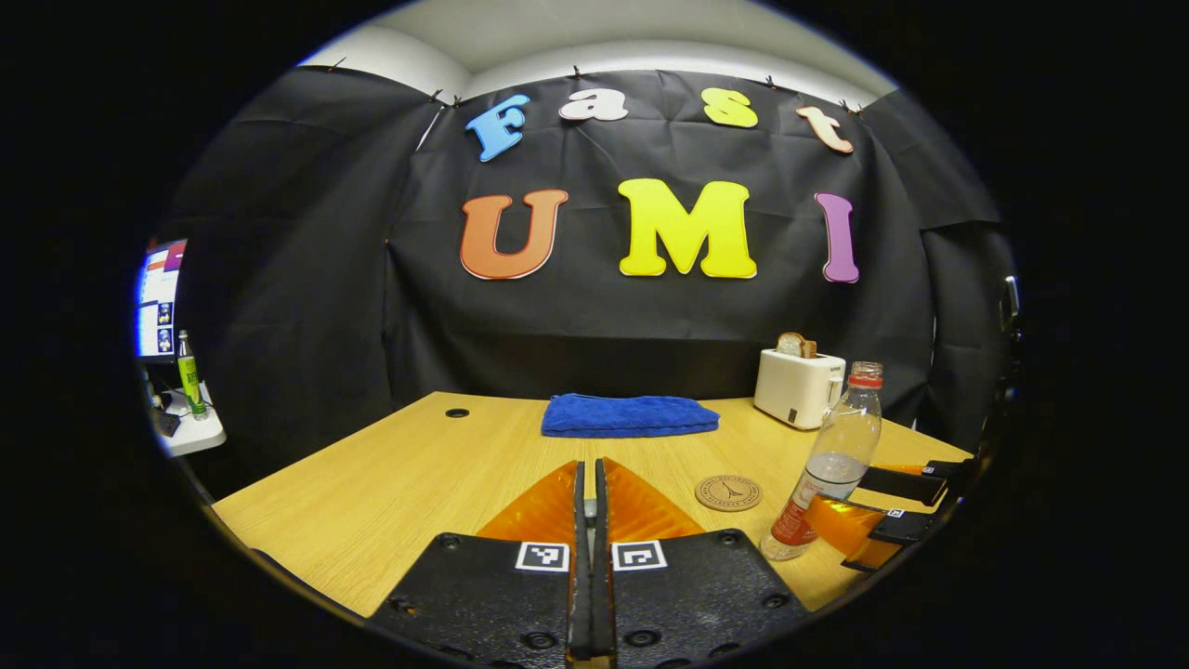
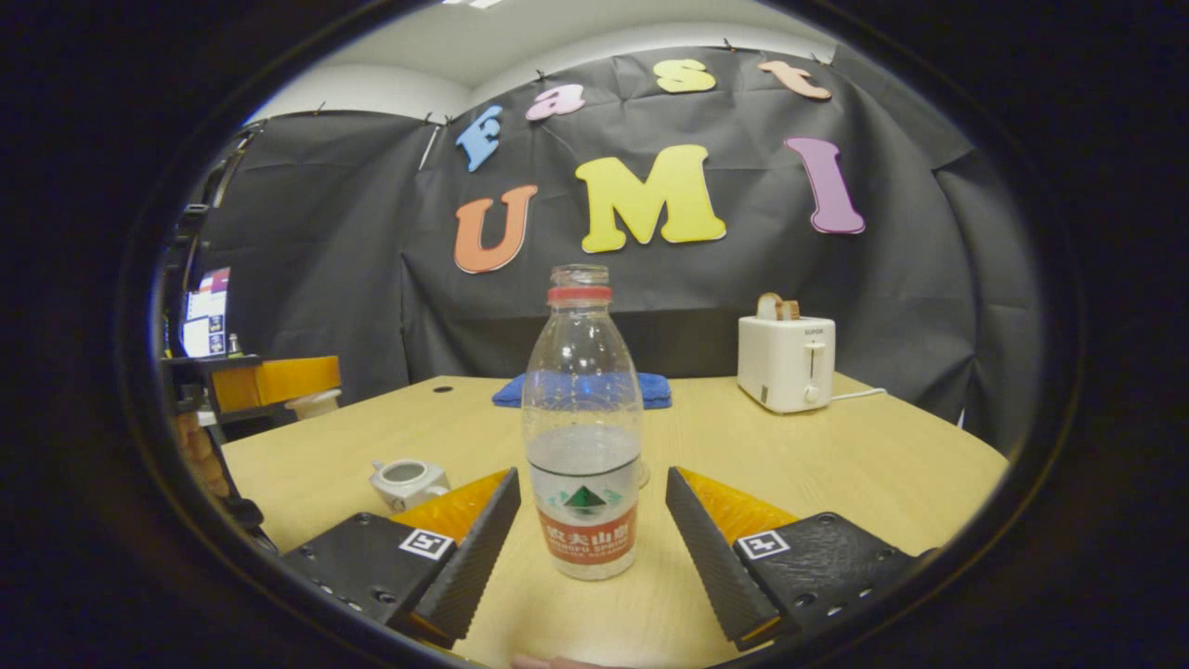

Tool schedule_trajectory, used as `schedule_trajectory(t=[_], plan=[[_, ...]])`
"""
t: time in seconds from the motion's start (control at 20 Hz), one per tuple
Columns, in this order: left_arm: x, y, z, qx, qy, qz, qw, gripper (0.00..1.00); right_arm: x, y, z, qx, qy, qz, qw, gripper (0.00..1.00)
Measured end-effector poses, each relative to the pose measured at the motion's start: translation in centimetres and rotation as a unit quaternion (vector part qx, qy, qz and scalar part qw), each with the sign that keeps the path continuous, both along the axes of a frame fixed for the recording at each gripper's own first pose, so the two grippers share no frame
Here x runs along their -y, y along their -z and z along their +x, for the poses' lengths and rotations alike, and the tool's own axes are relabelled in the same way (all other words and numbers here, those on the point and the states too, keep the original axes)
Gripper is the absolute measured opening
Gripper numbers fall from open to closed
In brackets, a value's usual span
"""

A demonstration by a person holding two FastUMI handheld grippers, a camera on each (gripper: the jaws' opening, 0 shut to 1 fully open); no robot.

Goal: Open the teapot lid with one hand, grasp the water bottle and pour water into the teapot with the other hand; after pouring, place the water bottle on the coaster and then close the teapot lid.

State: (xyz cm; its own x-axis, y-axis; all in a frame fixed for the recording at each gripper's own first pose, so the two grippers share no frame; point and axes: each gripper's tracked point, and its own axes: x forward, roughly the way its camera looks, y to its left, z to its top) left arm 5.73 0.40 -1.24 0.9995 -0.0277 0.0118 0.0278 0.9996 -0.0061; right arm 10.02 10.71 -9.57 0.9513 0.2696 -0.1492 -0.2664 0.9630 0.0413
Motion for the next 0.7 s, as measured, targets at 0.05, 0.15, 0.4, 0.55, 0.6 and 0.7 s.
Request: schedule_trajectory(t=[0.05, 0.15, 0.4, 0.55, 0.6, 0.7], plan=[[-0.7, -0.3, -0.4, 0.002, -0.007, -0.003, 1.0, 0.03, 0.0, -0.1, 0.3, 0.001, 0.008, 0.002, 1.0, 0.95], [-1.7, -0.8, -1.0, 0.01, -0.015, -0.005, 1.0, 0.03, -0.4, -0.4, 0.8, 0.005, 0.015, 0.006, 1.0, 0.94], [-1.4, -0.4, -2.1, -0.003, 0.014, -0.003, 1.0, 0.03, -1.0, -0.2, 1.1, 0.007, 0.025, -0.016, 1.0, 0.79], [-1.4, -0.1, -2.5, -0.009, 0.028, 0.015, 0.999, 0.03, -0.9, -0.5, 1.2, 0.008, 0.021, -0.044, 0.999, 0.72], [-1.7, 0.0, -2.6, -0.012, 0.03, 0.022, 0.999, 0.03, -0.8, -1.0, 1.2, 0.015, 0.019, -0.06, 0.998, 0.73], [-2.4, -0.5, -3.2, -0.011, 0.03, 0.027, 0.999, 0.03, -1.0, -2.2, 1.1, 0.03, 0.013, -0.106, 0.994, 0.72]])
